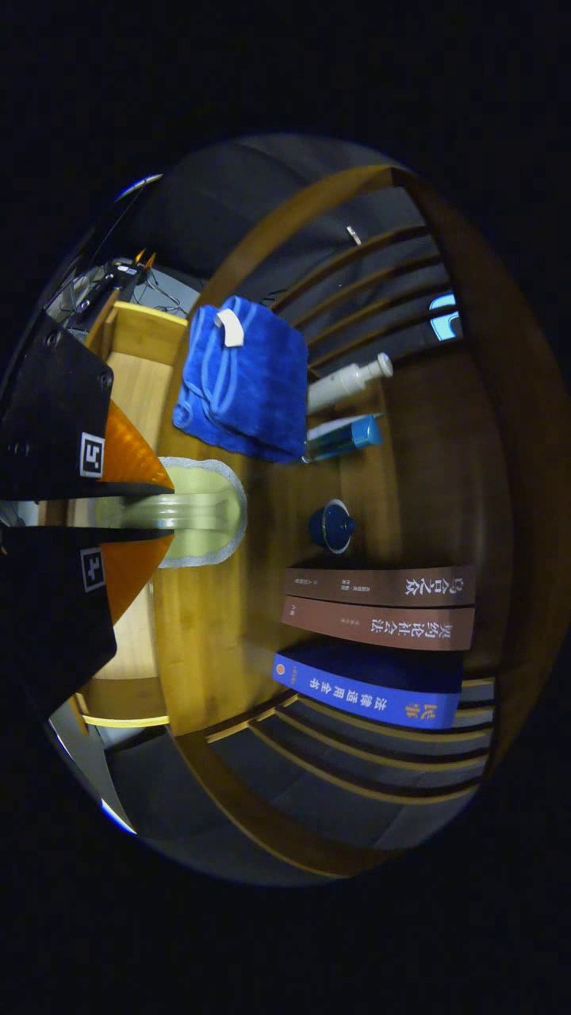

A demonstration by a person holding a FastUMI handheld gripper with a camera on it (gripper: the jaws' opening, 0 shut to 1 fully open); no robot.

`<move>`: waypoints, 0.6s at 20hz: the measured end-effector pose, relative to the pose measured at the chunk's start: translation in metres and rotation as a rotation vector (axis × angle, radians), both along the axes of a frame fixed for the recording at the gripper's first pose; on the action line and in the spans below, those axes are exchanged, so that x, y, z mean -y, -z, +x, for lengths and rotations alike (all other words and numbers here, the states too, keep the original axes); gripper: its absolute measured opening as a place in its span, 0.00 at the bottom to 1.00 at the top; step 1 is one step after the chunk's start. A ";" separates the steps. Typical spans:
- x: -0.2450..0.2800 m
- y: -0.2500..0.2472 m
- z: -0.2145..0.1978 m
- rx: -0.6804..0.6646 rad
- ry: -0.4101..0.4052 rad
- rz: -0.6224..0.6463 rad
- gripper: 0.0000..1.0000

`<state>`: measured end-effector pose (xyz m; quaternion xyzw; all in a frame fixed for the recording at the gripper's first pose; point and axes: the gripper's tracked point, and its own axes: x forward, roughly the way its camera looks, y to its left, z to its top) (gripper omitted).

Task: Pull open the drawer, take out the items inside it, and place them on the countertop above the cabinet.

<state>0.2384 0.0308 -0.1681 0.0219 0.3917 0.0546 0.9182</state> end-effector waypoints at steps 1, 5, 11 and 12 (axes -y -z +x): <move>-0.001 0.008 0.011 -0.015 0.003 0.003 0.17; 0.000 0.030 0.055 -0.039 0.001 -0.030 0.17; 0.005 0.044 0.090 -0.080 0.013 -0.045 0.17; 0.005 0.045 0.093 -0.086 0.016 -0.048 0.17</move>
